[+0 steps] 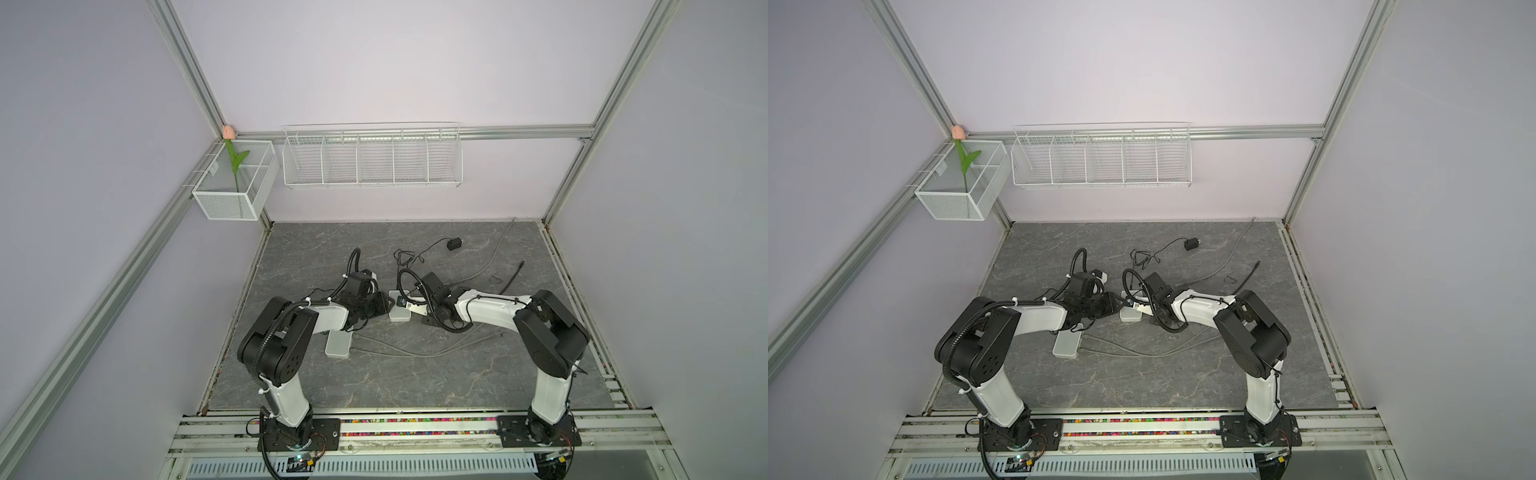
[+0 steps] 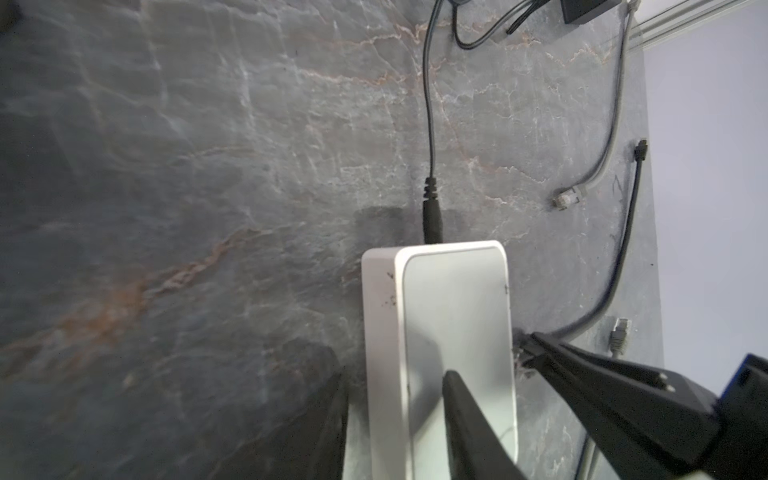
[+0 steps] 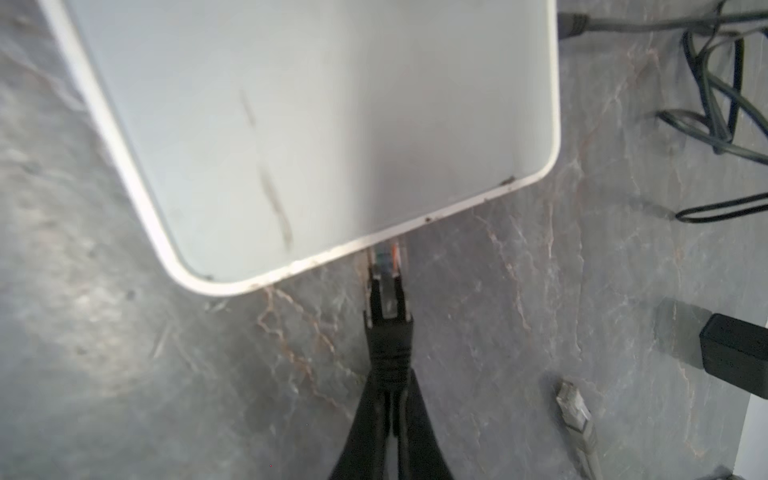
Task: Insert the plug into the switch port
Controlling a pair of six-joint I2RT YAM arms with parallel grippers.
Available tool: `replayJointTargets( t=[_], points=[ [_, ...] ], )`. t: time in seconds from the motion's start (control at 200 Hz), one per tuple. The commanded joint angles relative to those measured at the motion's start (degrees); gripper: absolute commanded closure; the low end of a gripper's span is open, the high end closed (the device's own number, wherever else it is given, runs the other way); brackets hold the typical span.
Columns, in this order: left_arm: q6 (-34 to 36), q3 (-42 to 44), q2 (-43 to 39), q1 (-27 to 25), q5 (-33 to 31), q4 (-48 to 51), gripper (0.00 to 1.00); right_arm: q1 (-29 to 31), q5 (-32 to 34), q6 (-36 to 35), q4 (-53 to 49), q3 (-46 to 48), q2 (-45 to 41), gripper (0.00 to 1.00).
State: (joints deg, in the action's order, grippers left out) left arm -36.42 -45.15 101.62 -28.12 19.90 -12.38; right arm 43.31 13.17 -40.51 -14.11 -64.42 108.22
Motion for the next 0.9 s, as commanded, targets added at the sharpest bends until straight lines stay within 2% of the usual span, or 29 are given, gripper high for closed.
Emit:
replayJointTargets(
  t=[0.0, 0.15, 0.275, 0.53, 0.895],
  points=[
    [-0.5, -1.4, 1.1, 0.4, 1.9, -1.6, 0.62, 1.5, -3.3, 1.3, 0.1, 1.4, -1.6, 0.93],
    [0.0, -1.8, 1.2, 0.6, 1.8, 0.0, 0.62, 1.9, -1.3, 1.7, -0.5, 1.1, -1.5, 0.93],
    [0.1, -0.5, 0.0, 1.1, 1.1, 0.3, 0.62, 1.4, 1.9, 5.1, -6.2, -1.7, 0.2, 0.93],
    [-0.4, 2.1, -0.5, 2.0, 1.6, -1.5, 0.63, 1.6, -1.4, 11.3, -10.7, -2.0, -2.4, 0.93],
    [-1.3, 4.7, -1.5, 2.0, 2.4, -3.8, 0.65, 1.6, -6.3, 17.8, -16.4, -8.2, 1.8, 0.93]
  ],
)
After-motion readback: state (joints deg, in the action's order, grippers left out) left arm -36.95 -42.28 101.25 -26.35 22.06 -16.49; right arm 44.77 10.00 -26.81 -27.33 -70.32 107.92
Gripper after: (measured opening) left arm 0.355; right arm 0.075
